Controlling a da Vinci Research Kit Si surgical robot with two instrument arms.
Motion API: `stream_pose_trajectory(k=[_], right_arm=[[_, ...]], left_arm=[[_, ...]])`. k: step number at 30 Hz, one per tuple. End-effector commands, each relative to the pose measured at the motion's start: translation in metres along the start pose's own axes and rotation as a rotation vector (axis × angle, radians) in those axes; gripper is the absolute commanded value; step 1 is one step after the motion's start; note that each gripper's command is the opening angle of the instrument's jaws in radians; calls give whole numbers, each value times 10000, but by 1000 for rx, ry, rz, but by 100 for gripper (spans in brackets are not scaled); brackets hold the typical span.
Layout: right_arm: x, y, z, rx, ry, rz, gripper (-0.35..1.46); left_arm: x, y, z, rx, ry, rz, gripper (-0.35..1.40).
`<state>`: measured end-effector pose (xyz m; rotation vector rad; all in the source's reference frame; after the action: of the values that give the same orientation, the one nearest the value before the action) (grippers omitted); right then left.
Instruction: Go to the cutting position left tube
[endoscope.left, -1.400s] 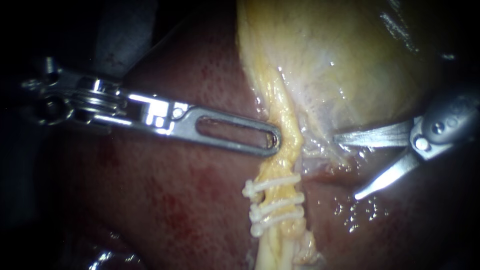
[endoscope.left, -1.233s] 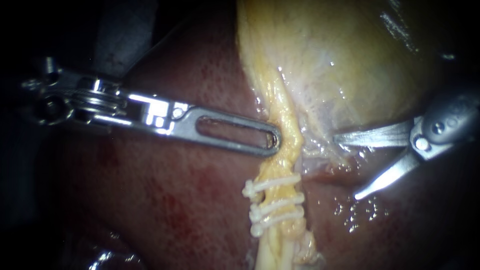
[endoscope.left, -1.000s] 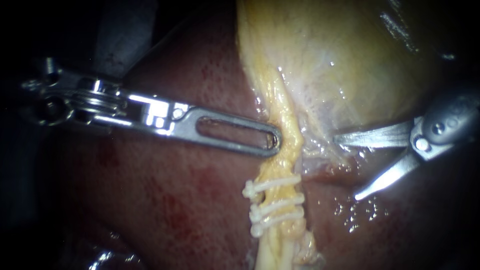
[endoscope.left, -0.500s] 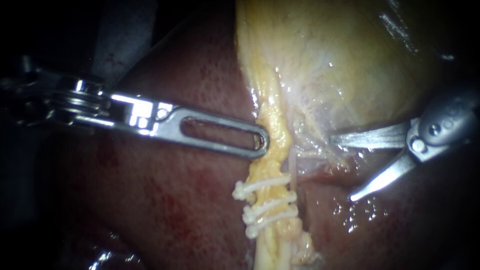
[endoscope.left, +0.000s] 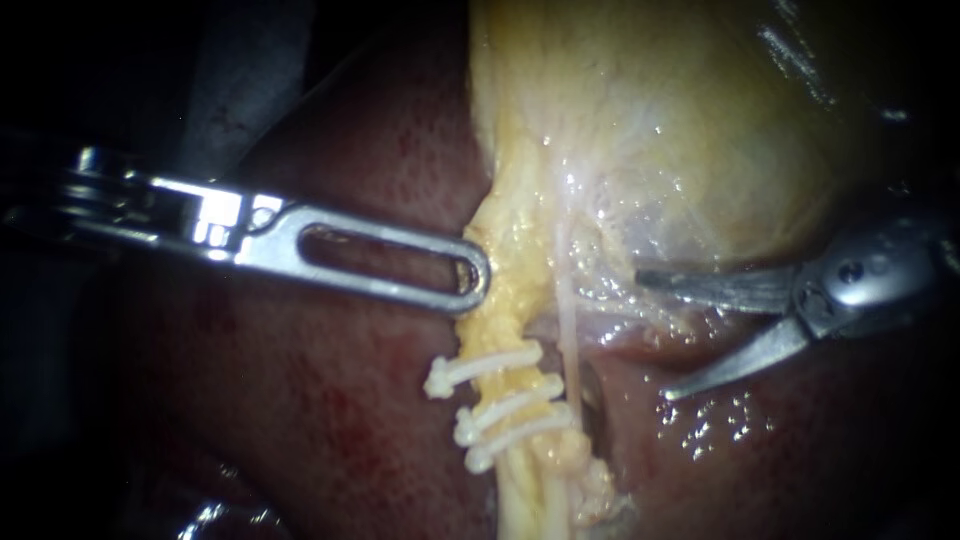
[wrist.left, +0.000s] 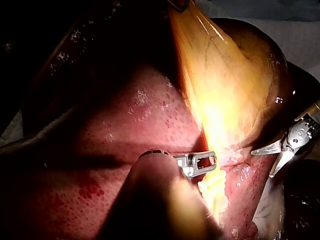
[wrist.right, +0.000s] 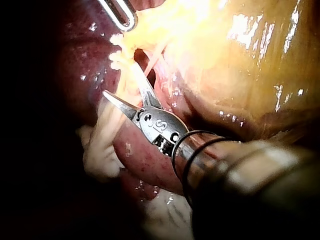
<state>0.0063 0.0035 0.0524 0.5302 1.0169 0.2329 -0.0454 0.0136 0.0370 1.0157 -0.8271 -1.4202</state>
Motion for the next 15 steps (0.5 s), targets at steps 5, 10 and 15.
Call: stream_pose_trajectory(k=[5, 10, 15], right_arm=[[1, 0, 12, 39, -58, 65, 110], [5, 4, 21, 61, -102, 96, 105], [8, 9, 32, 77, -130, 100, 102]], left_arm=[[2, -3, 1, -2, -2, 0, -35], [2, -5, 0, -1, -1, -1, -35], [3, -11, -4, 1, 0, -4, -35]])
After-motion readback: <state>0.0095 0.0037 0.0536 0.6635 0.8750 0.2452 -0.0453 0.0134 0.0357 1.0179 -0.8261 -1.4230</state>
